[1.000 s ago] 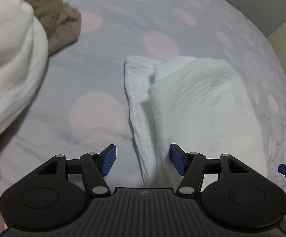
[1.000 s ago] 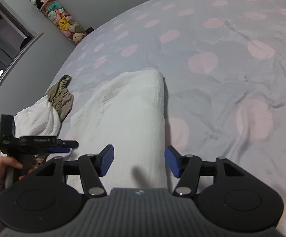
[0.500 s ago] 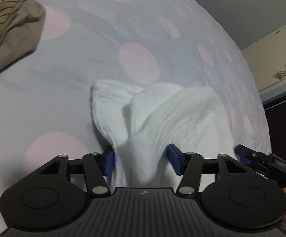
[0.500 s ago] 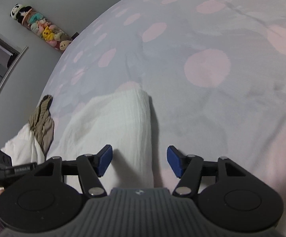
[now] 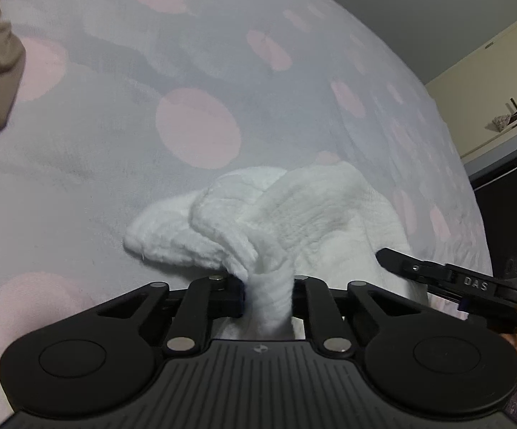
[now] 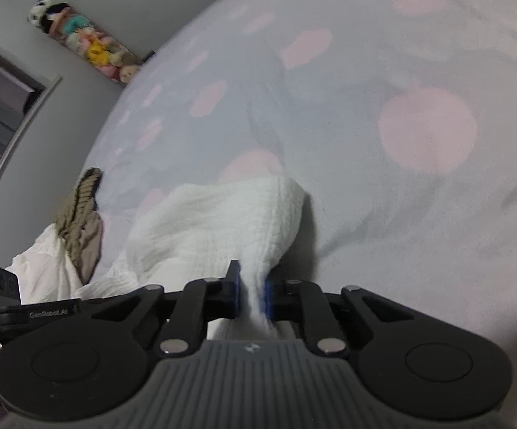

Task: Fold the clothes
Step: 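Lift the folded shirt with both grippers and carry it toward the clothes stack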

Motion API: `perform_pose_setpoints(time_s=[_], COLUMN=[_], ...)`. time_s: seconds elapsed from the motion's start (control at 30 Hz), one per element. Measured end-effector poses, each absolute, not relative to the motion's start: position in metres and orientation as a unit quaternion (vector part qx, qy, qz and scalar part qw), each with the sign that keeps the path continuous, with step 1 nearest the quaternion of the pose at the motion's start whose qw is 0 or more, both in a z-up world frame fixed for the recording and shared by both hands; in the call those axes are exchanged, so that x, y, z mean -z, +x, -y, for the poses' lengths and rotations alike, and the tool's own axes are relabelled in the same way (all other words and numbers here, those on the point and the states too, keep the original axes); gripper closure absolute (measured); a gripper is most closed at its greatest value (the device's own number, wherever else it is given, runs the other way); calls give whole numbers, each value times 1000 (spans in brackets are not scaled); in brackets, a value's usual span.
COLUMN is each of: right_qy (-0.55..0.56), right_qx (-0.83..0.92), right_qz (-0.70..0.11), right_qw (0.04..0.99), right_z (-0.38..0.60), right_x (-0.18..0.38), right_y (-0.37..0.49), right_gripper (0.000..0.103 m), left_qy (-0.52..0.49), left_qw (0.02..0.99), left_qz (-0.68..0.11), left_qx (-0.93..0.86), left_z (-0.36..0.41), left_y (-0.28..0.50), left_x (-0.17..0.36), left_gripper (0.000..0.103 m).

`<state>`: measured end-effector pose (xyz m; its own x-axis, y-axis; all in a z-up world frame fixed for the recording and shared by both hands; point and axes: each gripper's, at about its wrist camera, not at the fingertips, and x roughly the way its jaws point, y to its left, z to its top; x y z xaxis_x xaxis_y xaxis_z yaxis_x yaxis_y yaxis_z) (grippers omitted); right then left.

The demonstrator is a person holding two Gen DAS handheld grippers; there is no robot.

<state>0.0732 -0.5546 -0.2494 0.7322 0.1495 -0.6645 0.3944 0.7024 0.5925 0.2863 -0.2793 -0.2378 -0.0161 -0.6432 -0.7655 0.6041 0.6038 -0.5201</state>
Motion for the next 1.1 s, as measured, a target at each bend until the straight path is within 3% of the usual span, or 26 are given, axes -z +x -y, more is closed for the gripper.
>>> perform_pose_setpoints(time_s=[0.6, 1.1], right_qy=[257, 140], right_qx=[102, 231], right_qz=[-168, -45], right_qw=[946, 962], right_z=[520, 544], right_x=[90, -43], right_y=[-82, -282], right_gripper=[90, 90], left_qy=[12, 36], left_qw=[758, 676], left_qz=[-332, -179], left_qx=[562, 714], left_z=[263, 334], left_y=[155, -9], left_x=[52, -70], left_gripper=[94, 94])
